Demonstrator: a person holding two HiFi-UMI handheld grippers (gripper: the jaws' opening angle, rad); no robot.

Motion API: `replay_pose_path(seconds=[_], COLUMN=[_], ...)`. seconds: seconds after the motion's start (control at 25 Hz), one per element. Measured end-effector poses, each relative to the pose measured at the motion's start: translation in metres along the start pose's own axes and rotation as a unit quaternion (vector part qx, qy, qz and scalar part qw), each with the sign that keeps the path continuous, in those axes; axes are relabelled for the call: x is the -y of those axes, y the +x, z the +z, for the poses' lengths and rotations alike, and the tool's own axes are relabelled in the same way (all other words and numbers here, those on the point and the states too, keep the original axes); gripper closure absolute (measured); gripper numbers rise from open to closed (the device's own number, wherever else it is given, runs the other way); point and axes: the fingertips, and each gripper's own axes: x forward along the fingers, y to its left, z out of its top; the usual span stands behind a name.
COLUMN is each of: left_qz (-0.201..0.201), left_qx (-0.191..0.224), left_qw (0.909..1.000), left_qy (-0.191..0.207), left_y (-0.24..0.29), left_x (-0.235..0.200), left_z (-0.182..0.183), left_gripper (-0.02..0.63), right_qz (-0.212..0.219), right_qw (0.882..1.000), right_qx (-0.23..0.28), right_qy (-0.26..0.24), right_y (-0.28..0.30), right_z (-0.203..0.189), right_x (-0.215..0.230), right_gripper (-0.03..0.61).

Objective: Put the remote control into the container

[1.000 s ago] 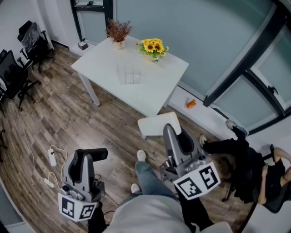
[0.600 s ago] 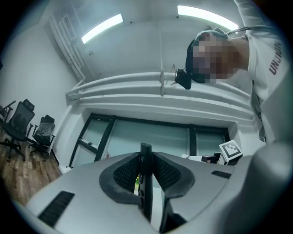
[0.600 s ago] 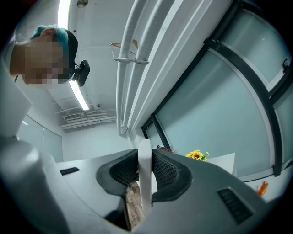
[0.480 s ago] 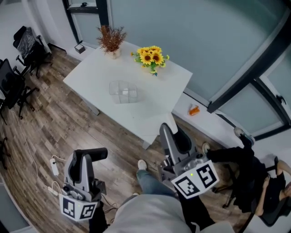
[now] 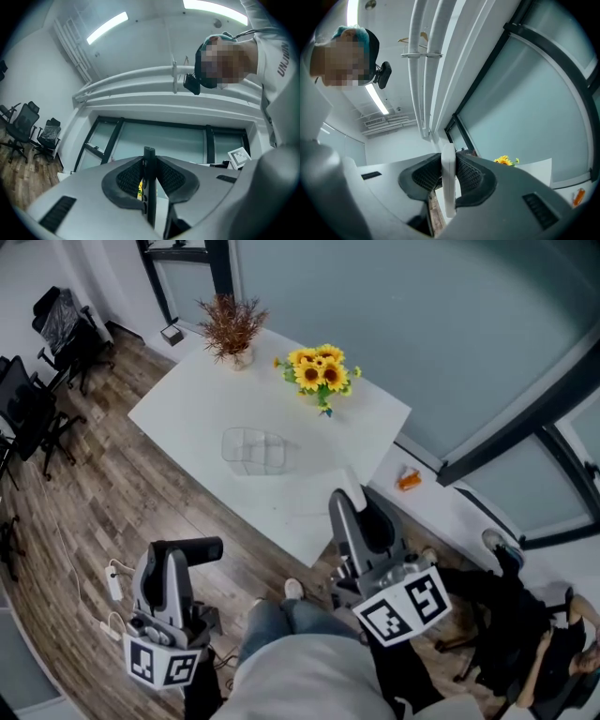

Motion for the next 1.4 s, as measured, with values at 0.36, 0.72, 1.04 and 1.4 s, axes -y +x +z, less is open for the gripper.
replay_pose_path(seconds=[0.36,0.72,1.04,1.4], left_qz=[0.003,-0.03,-0.056,-0.064], left_qx=[-0.006,-0.015,-0.029,-0.043], left_qw=[1.0,0.9994,0.9977,0.9963], left_qy=[0.001,-0.003,-0.023,-0.038], left_y=[0.036,0.098,0.141,0.166], left_x=[-0.025,-0.062,-0.095,-0.126], left_z=[-0.011,-0.018,-0.029,-0.042], left_gripper=[0.525,0.525,0.525,0.525], right_qz=[-0.012,-0.046,-0.086,-0.12], right_qw=[1.0,0.999,0.996,0.992], right_qx=[-0.002,-0.004,-0.018,-0.036], right_qy=[0.002,-0.006,-0.012,0.004], right_y=[0.031,0.084,0.125,0.153], right_z=[-0.007,-0.015,-0.034,-0.06], right_x=[0.021,0.047,0.067,0.091], right_gripper=[0.486,0.486,0.486,0.486])
